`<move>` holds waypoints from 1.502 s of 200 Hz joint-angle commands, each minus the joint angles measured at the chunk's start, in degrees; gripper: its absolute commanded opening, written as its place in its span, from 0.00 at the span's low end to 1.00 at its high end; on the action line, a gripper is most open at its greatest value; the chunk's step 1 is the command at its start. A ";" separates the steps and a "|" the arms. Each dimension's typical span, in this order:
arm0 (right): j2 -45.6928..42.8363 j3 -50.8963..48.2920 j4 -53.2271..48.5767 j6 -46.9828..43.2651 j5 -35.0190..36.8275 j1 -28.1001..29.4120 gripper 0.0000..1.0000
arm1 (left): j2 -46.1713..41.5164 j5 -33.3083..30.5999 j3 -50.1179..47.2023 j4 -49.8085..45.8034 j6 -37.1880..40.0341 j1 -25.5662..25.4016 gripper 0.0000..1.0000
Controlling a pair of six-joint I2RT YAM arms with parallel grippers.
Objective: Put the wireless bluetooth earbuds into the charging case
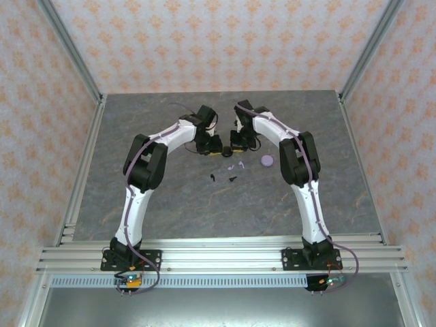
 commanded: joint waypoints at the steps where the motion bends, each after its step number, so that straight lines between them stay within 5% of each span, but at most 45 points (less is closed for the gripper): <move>1: 1.14 2.24 -2.43 -0.03 1.99 0.11 0.10 | -2.79 -0.40 -2.29 0.40 -0.63 -0.89 0.24; 80: -7.27 -5.86 2.17 0.72 -0.68 -2.84 0.19 | -7.45 -5.34 -5.10 -0.16 -1.39 0.86 0.32; 130: -9.94 -10.65 7.82 0.69 -13.04 -5.26 0.33 | -12.65 1.47 -14.48 10.07 -7.20 2.94 0.44; 196: -5.32 -6.90 8.31 0.24 -19.79 -5.35 0.35 | -14.42 8.31 -23.56 26.39 -18.18 2.62 0.59; 300: -0.64 -3.41 4.67 -1.62 -21.77 -5.22 0.28 | -10.86 8.76 -21.31 28.13 -20.44 -0.03 0.54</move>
